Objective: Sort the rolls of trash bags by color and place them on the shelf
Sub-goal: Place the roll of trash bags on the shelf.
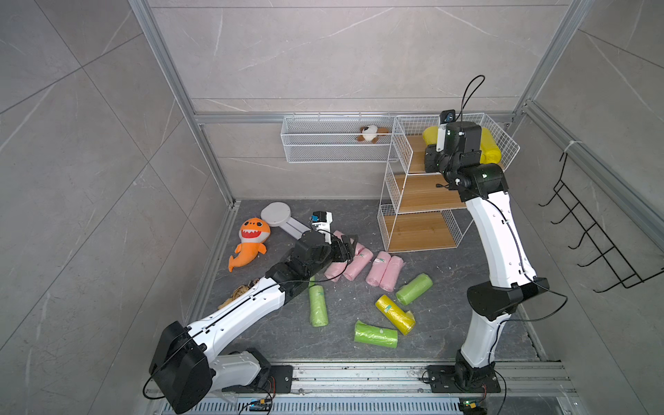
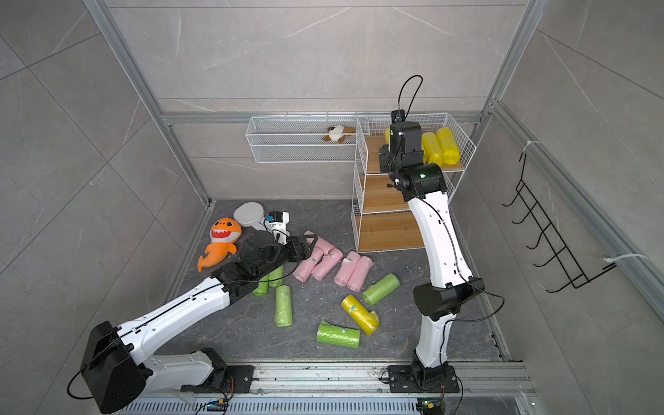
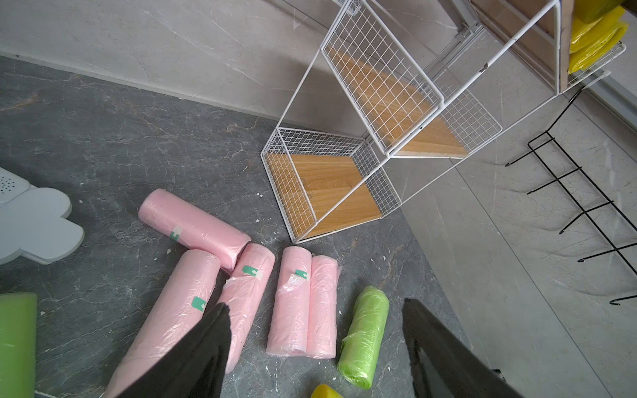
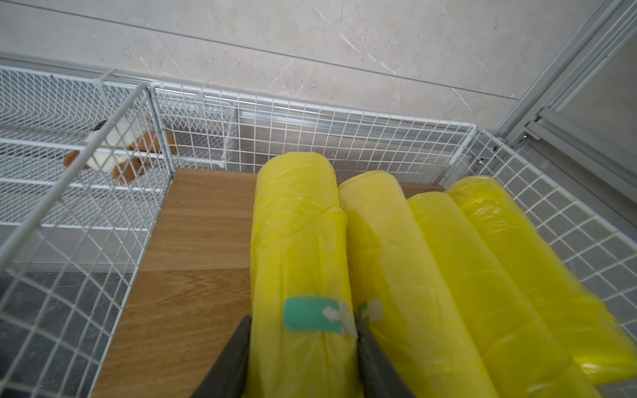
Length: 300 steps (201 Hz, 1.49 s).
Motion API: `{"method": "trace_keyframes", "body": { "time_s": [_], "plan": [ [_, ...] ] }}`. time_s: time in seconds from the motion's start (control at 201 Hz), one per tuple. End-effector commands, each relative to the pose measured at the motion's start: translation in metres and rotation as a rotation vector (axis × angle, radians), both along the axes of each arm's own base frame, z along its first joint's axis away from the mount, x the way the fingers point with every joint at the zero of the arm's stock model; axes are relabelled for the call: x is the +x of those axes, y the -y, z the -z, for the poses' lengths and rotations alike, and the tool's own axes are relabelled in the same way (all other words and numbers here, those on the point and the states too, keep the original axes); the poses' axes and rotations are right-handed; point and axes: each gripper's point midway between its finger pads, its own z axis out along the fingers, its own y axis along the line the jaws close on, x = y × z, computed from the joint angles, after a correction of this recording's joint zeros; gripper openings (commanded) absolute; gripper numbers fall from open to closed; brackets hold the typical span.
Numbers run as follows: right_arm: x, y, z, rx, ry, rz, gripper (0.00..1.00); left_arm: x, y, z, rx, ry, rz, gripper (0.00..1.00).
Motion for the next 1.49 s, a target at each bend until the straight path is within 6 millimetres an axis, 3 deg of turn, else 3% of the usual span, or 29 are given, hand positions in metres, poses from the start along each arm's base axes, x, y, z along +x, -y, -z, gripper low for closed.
{"method": "trace_keyframes", "body": {
  "time_s": [0.0,0.662,0.687,0.955,1.179,1.204,1.368,1.488],
  "plan": [
    [-0.001,0.01,-0.012,-0.029,0.026,0.036,0.41,-0.002,0.0,-0.013,-0.028,0.026,0.005,0.81],
    [0.004,0.01,-0.001,-0.048,-0.015,0.021,0.53,-0.004,-0.002,-0.011,-0.028,0.023,0.006,0.81],
    [0.0,0.01,-0.012,-0.038,0.012,0.019,0.53,-0.004,-0.002,-0.012,-0.029,0.024,0.005,0.81],
    [-0.016,0.003,-0.032,0.009,0.048,-0.043,0.57,-0.002,-0.001,-0.008,-0.024,0.017,0.006,0.82],
    [-0.047,-0.006,-0.05,0.07,0.065,-0.121,0.6,-0.002,0.006,0.006,0.001,-0.016,0.034,0.82],
    [-0.047,-0.007,-0.043,0.072,0.048,-0.13,0.61,-0.002,0.008,0.009,0.006,-0.023,0.038,0.82],
    [-0.074,-0.02,-0.055,0.103,0.082,-0.197,0.63,-0.005,0.013,0.03,0.055,-0.057,0.065,0.81],
    [-0.094,-0.037,-0.04,0.09,0.021,-0.249,0.65,-0.011,0.018,0.052,0.123,-0.084,0.098,0.81]
  ]
}}
